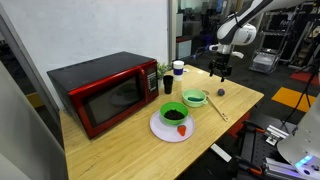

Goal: Pour the contents in the green pot into the green bowl, place the zucchini and purple grapes inside the green pot

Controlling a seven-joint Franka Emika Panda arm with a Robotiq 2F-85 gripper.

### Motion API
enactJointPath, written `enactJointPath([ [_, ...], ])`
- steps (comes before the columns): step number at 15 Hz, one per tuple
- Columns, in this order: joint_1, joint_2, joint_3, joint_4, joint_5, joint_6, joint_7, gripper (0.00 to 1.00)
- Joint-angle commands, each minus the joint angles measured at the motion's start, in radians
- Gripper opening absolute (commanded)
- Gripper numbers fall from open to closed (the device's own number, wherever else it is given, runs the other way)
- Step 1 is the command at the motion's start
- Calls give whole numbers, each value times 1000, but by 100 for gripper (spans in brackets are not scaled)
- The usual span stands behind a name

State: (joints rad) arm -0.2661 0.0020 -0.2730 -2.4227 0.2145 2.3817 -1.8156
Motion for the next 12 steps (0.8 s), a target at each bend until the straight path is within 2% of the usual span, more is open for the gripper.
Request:
enactJointPath([
  [1, -20, -6, -19, -33, 40, 14, -188, 100],
  [8, -55, 35, -60, -36, 45, 93, -482, 100],
  [12, -76, 83, -56, -58, 101, 172, -614, 100],
])
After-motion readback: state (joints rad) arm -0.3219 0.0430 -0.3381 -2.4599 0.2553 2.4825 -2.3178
